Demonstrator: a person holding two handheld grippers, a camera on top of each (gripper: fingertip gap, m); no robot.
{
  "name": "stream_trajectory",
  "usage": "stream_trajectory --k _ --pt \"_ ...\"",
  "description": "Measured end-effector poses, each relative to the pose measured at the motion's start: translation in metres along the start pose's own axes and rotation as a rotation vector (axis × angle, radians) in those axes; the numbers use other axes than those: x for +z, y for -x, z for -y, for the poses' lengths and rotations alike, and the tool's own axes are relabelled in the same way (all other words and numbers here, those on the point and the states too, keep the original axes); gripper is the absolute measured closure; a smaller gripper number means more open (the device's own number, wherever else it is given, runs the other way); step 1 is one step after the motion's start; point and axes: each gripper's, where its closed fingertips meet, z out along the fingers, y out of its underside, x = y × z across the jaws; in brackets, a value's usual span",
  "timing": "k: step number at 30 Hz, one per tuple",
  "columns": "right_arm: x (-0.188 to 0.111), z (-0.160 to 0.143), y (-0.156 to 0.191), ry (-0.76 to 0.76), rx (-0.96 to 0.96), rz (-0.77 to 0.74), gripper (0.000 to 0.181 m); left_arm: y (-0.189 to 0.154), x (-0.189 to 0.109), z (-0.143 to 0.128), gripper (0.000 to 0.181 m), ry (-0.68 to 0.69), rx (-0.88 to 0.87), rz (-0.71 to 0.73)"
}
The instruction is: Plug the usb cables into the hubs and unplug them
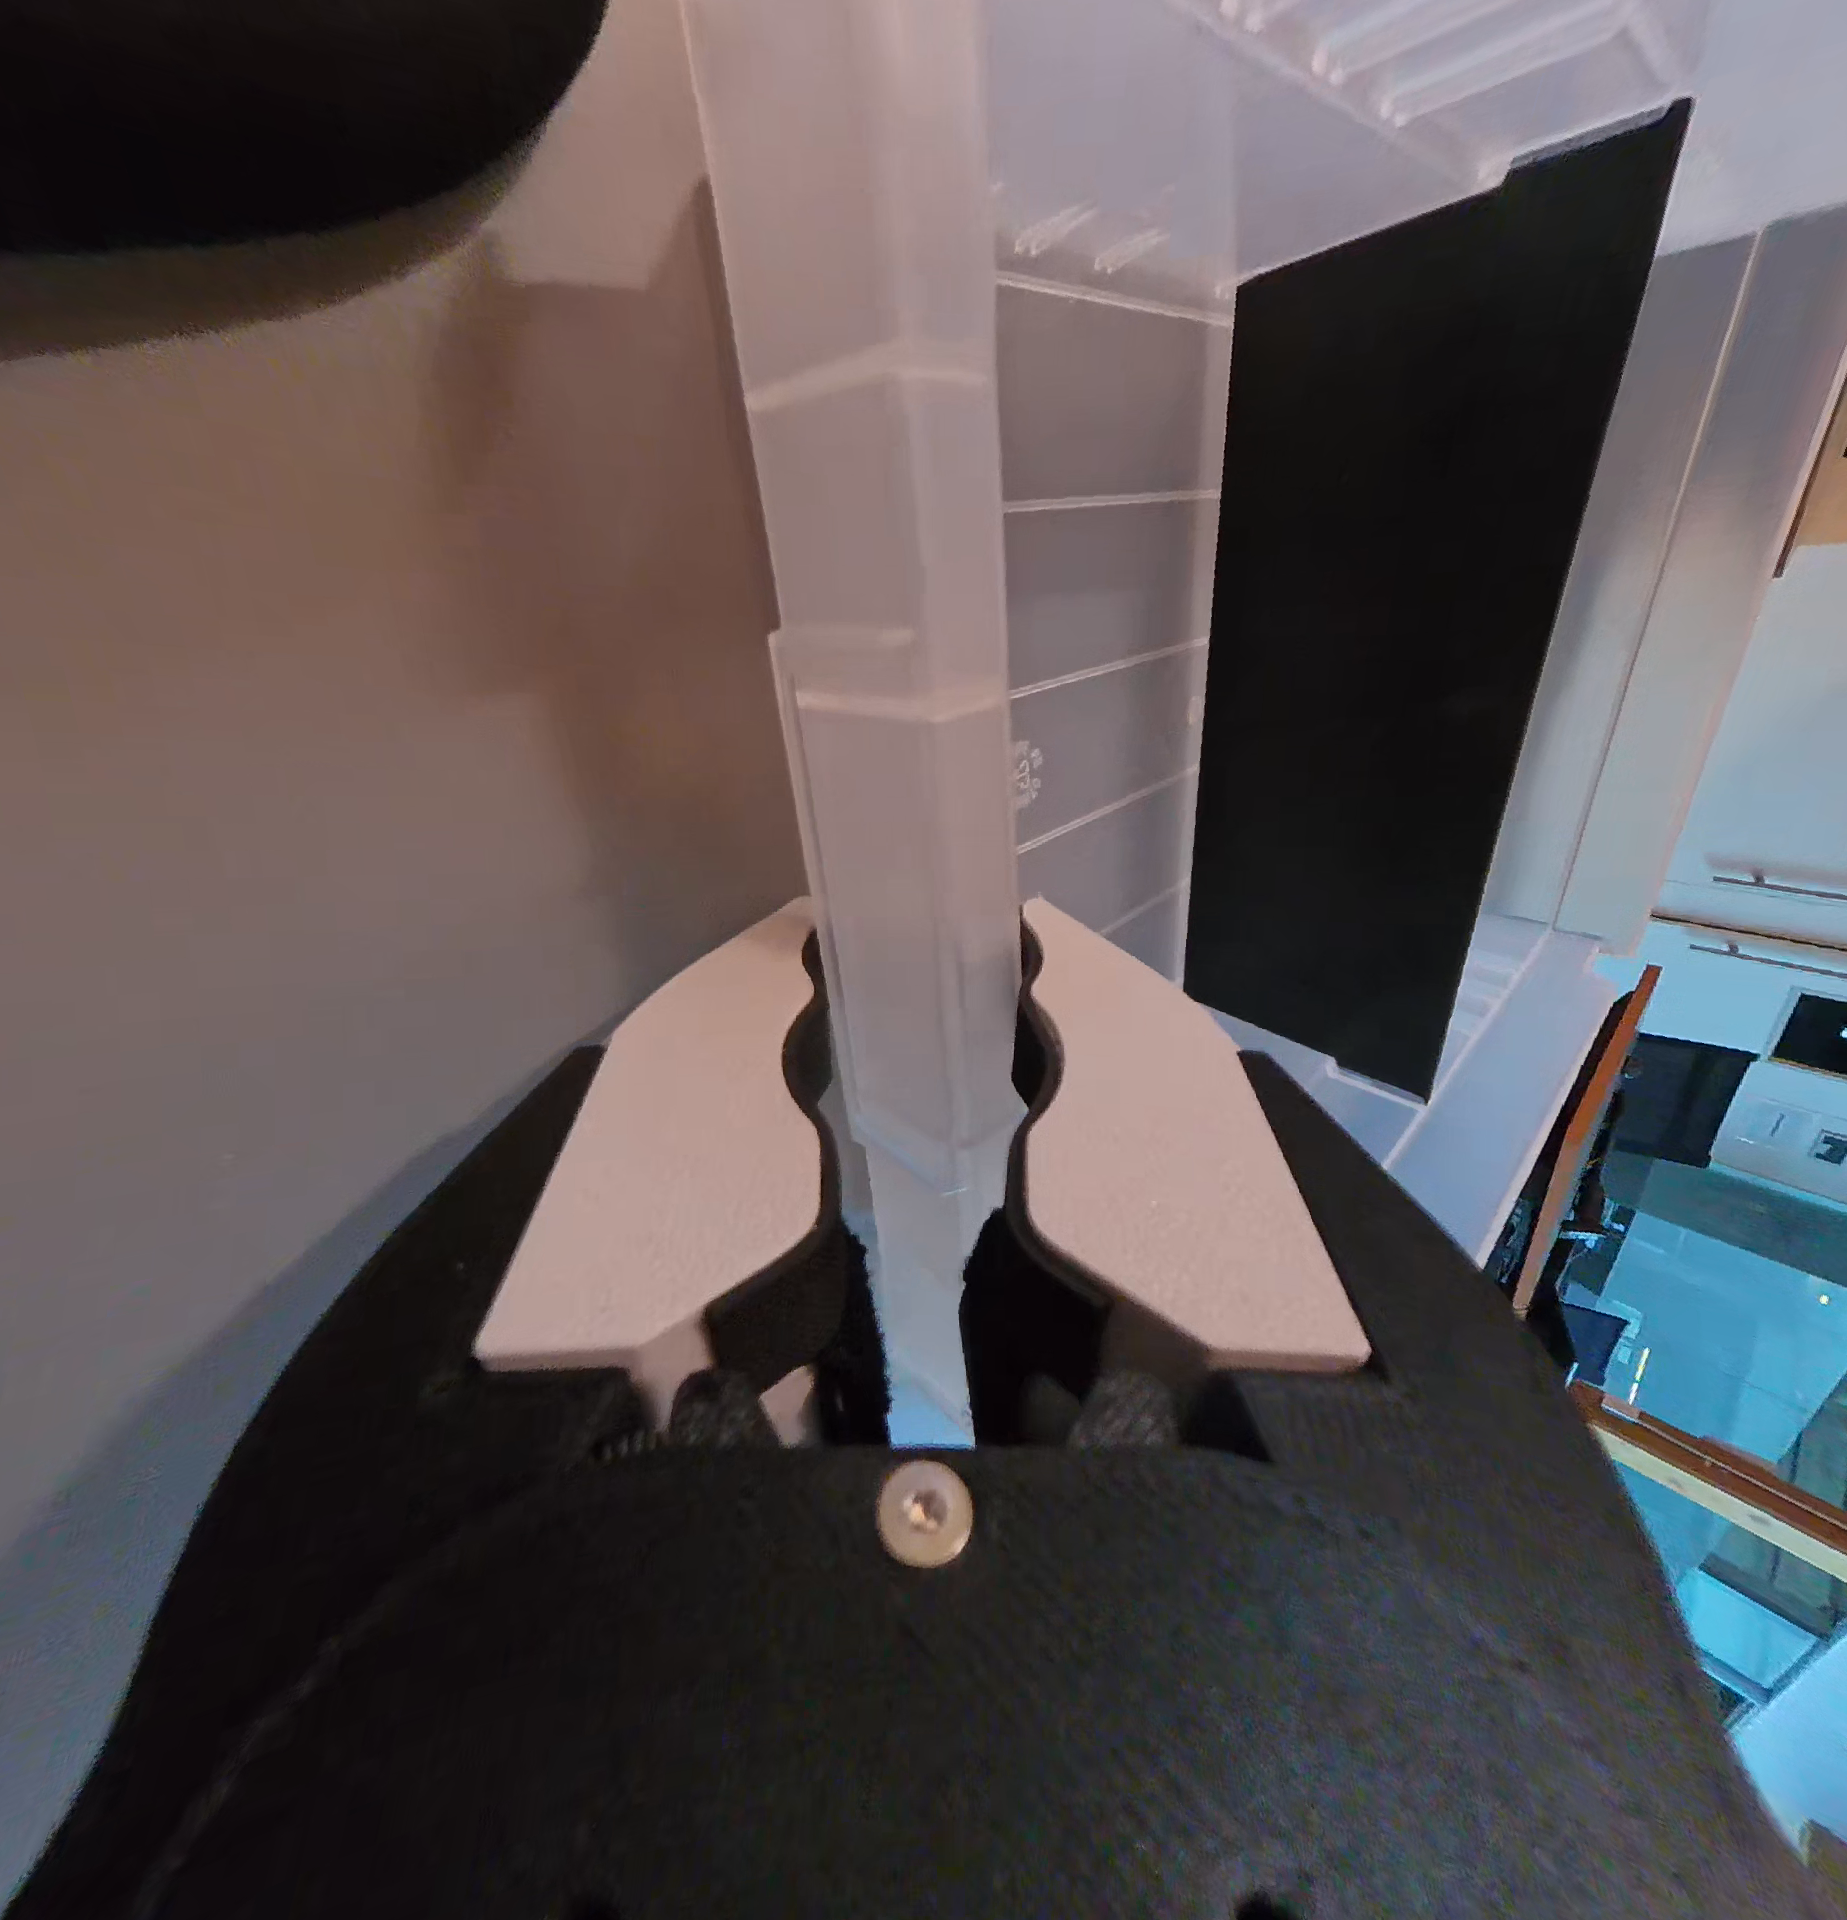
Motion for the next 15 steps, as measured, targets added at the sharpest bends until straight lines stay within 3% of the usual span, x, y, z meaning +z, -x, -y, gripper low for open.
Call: stream_trajectory --k 10,14,15 --pt "-0.002 -0.009 0.001 0.002 -0.016 0.002 0.150 0.003 -0.027 -0.075 0.146 0.001 0.001 0.020" --pt "-0.005 -0.005 0.002 -0.032 0.023 0.019 0.145 0.006 -0.031 -0.081 0.144 -0.012 0.004 0.014" --pt "-0.007 -0.002 0.002 -0.064 0.051 0.024 0.140 0.007 -0.032 -0.075 0.135 -0.031 -0.024 0.006"
